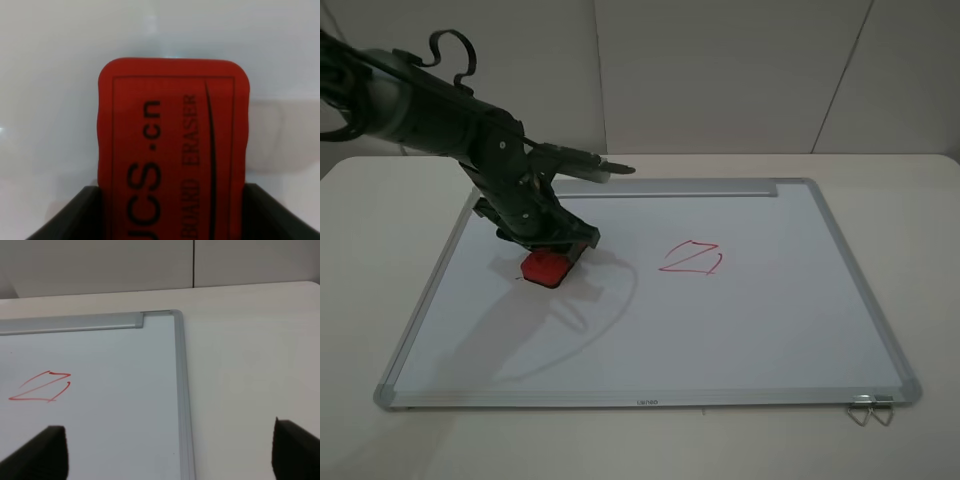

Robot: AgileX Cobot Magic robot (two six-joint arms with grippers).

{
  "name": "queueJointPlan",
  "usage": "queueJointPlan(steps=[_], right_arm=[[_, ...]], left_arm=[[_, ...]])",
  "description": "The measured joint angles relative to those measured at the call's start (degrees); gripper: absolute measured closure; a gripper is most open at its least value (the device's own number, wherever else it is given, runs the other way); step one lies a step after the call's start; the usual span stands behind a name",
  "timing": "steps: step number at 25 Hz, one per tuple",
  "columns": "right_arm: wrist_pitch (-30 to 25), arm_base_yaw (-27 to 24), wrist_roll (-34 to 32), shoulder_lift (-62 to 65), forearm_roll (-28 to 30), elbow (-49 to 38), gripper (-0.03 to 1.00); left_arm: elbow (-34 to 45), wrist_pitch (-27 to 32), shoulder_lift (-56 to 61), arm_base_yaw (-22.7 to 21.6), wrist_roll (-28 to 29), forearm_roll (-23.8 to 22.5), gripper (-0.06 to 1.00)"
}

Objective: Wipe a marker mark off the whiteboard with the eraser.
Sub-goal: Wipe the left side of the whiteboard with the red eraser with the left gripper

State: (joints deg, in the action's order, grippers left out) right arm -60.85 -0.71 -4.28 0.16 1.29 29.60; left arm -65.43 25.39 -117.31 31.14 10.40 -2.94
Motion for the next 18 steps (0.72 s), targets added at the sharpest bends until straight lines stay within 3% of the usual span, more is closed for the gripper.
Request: queueJointPlan(steps=[4, 8, 14, 18], right_arm=[[0.0, 0.0, 0.0, 0.0, 0.0, 0.0, 0.24], [0.0, 0.0, 0.0, 0.0, 0.0, 0.0, 0.24], [0.0, 0.0, 0.0, 0.0, 0.0, 0.0, 0.24], [0.0, 0.0, 0.0, 0.0, 0.0, 0.0, 0.24]], left_arm=[[-0.2, -1.2, -0.7, 5.3, -0.1, -0.4, 0.39], [-0.2, -2.2, -1.4, 7.5, 0.0, -0.5, 0.39], [-0.5, -2.2, -1.8, 5.9, 0.1, 0.7, 0.39], [1.2, -6.1, -1.8, 2.2, 0.0, 2.1, 0.39]])
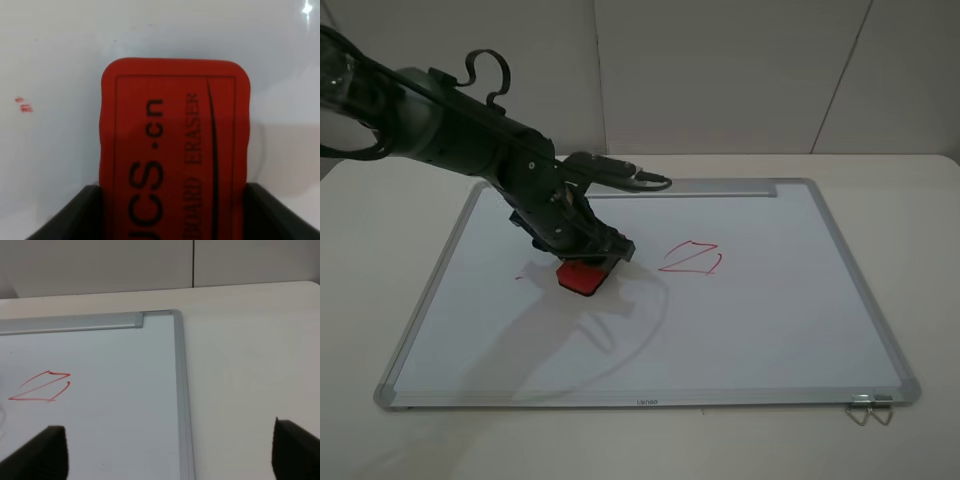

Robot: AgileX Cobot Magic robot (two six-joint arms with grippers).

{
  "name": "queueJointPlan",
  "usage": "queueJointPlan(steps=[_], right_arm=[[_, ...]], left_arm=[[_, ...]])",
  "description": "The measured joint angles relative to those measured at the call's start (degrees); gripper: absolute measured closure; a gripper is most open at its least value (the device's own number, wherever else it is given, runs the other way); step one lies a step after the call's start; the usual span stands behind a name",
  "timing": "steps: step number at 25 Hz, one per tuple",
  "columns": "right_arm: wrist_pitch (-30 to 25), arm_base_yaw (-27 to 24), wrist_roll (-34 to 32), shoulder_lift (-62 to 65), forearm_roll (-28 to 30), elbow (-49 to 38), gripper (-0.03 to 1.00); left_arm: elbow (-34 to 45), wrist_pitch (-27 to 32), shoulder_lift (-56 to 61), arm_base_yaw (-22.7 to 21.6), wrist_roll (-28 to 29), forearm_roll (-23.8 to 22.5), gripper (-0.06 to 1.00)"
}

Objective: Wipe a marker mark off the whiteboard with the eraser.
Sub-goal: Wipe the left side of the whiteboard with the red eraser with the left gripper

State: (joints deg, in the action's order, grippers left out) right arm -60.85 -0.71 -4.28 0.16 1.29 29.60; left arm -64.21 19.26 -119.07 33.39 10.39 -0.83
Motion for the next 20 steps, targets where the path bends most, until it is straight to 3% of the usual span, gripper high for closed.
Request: queueJointPlan(steps=[6, 11, 20], right_arm=[[0.0, 0.0, 0.0, 0.0, 0.0, 0.0, 0.24], [0.0, 0.0, 0.0, 0.0, 0.0, 0.0, 0.24], [0.0, 0.0, 0.0, 0.0, 0.0, 0.0, 0.24]], left_arm=[[4.0, -5.1, 0.5, -10.5, 0.0, 0.3, 0.38], [5.2, -5.4, 1.0, -17.9, -2.2, 0.5, 0.38], [5.4, -4.7, 1.0, -16.4, -7.6, -0.2, 0.38]])
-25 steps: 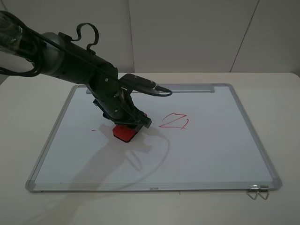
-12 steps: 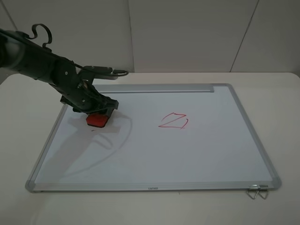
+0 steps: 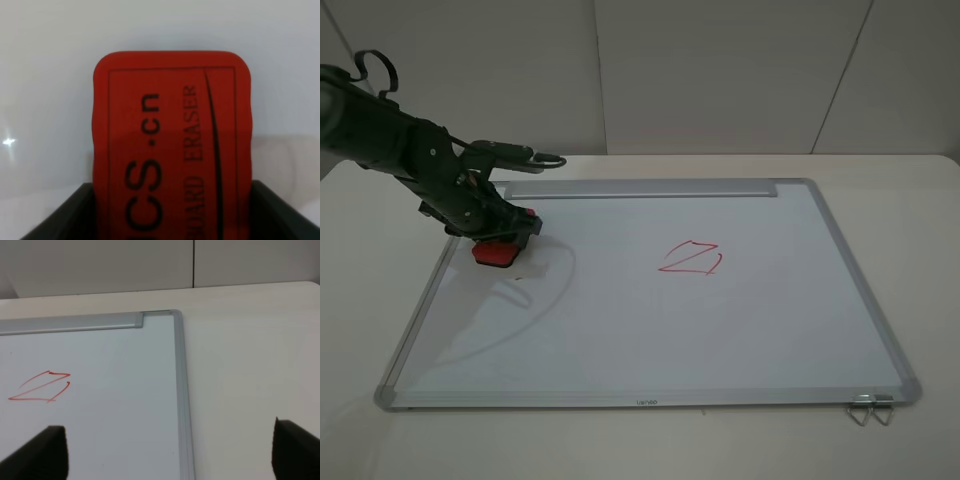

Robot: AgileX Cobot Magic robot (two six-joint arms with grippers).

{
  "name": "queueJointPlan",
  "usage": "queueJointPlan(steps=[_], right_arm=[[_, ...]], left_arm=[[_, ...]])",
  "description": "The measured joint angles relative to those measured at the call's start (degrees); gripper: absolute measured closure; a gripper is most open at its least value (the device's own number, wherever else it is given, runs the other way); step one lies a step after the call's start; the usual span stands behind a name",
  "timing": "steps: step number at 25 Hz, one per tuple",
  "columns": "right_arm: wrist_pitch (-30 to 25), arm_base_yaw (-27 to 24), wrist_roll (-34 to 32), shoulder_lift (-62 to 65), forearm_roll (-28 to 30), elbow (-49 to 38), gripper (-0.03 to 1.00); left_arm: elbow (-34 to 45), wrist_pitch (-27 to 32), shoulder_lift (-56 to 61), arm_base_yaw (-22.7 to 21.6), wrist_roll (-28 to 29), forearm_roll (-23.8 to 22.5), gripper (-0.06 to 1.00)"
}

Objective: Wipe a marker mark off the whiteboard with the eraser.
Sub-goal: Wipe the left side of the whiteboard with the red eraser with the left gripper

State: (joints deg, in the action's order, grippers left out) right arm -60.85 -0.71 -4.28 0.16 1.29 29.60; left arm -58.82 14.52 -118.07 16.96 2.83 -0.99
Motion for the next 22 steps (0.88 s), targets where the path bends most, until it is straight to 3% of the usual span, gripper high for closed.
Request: queueJointPlan(steps=[12, 18, 22], right_arm=[[0.0, 0.0, 0.0, 0.0, 0.0, 0.0, 0.24], [0.0, 0.0, 0.0, 0.0, 0.0, 0.0, 0.24], [0.0, 0.0, 0.0, 0.0, 0.0, 0.0, 0.24]], left_arm=[[0.1, 3.8, 0.2, 17.8, -0.2, 1.0, 0.38], [0.2, 3.9, 0.3, 18.4, 0.1, 1.0, 0.38], [3.2, -0.5, 1.1, 17.1, -0.8, 1.8, 0.38]])
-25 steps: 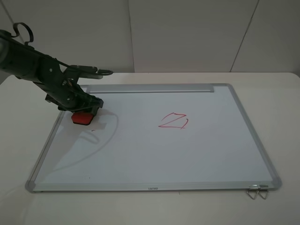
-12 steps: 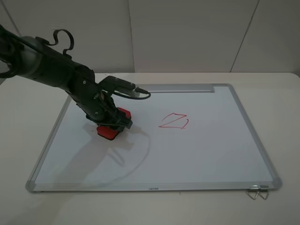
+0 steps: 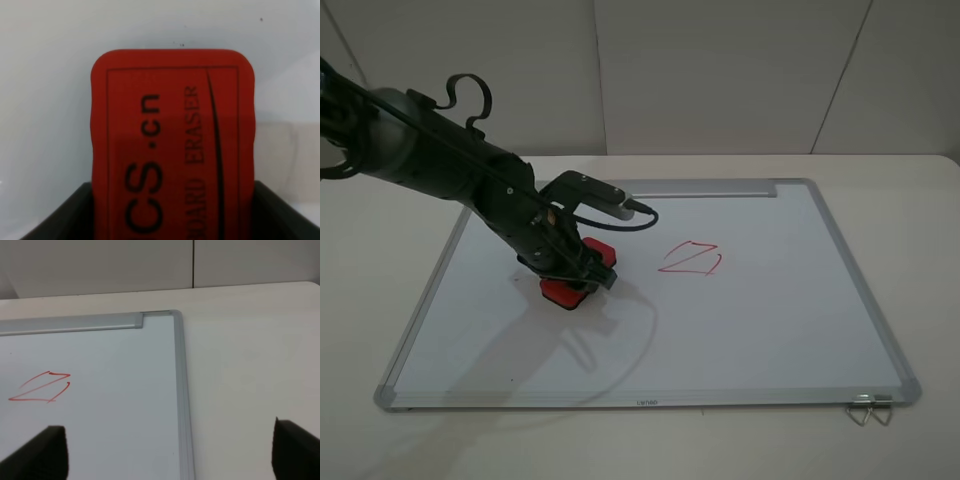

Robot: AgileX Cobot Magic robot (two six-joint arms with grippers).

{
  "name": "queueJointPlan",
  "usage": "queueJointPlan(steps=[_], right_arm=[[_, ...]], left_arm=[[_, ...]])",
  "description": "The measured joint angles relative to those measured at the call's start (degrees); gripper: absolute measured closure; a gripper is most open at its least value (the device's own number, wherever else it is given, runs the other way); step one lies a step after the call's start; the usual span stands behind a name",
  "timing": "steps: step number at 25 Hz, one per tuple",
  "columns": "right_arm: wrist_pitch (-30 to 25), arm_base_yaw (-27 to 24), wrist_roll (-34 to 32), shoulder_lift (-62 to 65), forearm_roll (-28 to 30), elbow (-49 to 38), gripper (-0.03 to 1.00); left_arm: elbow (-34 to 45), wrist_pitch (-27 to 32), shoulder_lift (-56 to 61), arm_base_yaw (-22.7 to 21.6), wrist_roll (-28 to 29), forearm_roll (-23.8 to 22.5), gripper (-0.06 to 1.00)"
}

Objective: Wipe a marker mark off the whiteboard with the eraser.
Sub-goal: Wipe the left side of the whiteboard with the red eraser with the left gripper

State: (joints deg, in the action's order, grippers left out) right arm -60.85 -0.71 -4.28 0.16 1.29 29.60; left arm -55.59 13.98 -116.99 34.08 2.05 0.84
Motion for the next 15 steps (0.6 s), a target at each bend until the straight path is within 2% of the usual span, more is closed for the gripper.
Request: queueJointPlan(steps=[3, 9, 12, 15], right_arm=[[0.0, 0.0, 0.0, 0.0, 0.0, 0.0, 0.24], [0.0, 0.0, 0.0, 0.0, 0.0, 0.0, 0.24], [0.0, 0.0, 0.0, 0.0, 0.0, 0.0, 0.24], [0.0, 0.0, 0.0, 0.0, 0.0, 0.0, 0.24]], left_arm=[[3.7, -4.4, 1.0, -2.5, -0.5, 0.5, 0.38], [9.3, -14.0, 1.8, -11.4, -0.6, 0.6, 0.38], [9.7, -14.0, 2.0, -15.0, -0.6, 0.6, 0.38], [9.7, -14.0, 2.1, -16.6, -0.6, 0.7, 0.38]])
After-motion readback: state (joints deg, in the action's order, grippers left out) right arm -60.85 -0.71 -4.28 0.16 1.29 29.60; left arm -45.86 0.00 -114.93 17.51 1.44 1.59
